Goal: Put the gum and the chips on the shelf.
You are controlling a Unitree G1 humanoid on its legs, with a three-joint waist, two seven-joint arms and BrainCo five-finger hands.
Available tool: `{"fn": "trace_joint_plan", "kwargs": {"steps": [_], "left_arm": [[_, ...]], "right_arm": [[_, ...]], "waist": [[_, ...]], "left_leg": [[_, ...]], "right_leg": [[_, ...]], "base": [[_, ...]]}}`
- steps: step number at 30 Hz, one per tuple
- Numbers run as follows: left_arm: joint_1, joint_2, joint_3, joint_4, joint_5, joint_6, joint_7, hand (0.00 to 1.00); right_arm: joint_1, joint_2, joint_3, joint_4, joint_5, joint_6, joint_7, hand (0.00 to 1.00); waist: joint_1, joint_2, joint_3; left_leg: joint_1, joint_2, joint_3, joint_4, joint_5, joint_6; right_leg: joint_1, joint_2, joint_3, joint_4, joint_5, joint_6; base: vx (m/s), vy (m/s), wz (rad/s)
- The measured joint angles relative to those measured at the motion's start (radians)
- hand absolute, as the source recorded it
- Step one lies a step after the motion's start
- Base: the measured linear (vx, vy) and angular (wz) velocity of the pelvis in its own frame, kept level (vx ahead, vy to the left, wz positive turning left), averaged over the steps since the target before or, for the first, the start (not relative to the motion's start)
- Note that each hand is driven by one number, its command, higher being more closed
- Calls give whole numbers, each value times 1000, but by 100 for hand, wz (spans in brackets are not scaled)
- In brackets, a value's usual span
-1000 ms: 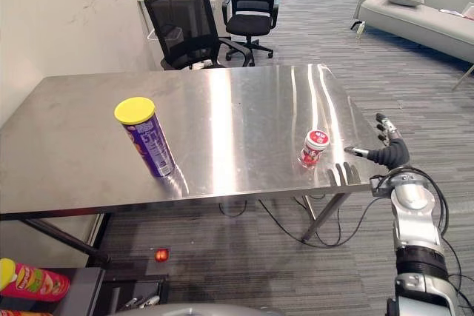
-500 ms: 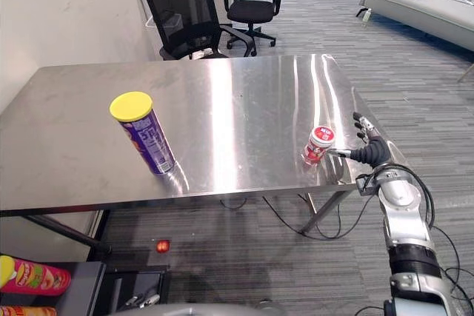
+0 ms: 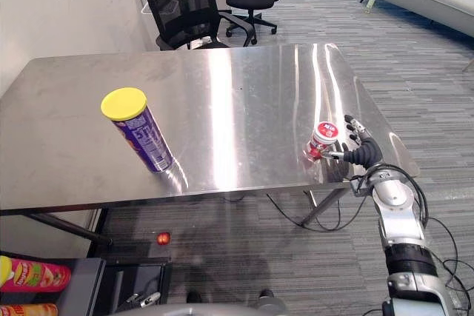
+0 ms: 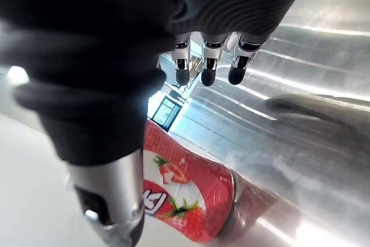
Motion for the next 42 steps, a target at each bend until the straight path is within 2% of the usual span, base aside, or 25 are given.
{"fn": "trace_joint_plan", "kwargs": {"steps": [15,24,29,38,39,42], "left_arm": [[-2,1,-3,0,1,0,9,0],[-1,6,-21,0,1,0,10,0],[-1,6,-21,-16,1,1,11,0],[1,7,-22,-26,1,1,14,0],[1,7,-22,-26,1,1,14,0],[1,8,-22,-26,1,1,17,0]], "right_arm": [[-60,0,6,0,1,1,-5,0],[-91,0,8,0,1,1,-5,0],[-92,0,14,0,1,1,-5,0],[-117,15,44,0,0,1,-5,0],[-117,16,44,0,0,1,-5,100],[-118,23,44,0,0,1,-4,100]], "waist": [[2,0,14],[9,0,15],[23,0,15],[25,-5,39],[26,-5,39],[26,-6,40]], "left_leg": [[-5,-1,7,0,0,0],[-14,-2,11,0,1,1],[-21,-3,11,0,1,2],[-22,-7,8,0,4,6],[-22,-7,8,0,4,6],[-22,-7,8,0,5,6]], "right_leg": [[-6,0,15,-1,4,3],[-17,0,17,-4,9,6],[-15,0,17,-21,22,6],[-16,-3,16,-20,26,9],[-16,-3,16,-20,26,9],[-16,-3,16,-21,26,9]], "base": [[-1,0,0],[-2,-1,0],[0,0,0],[-3,0,0],[0,0,0],[0,0,0]]}}
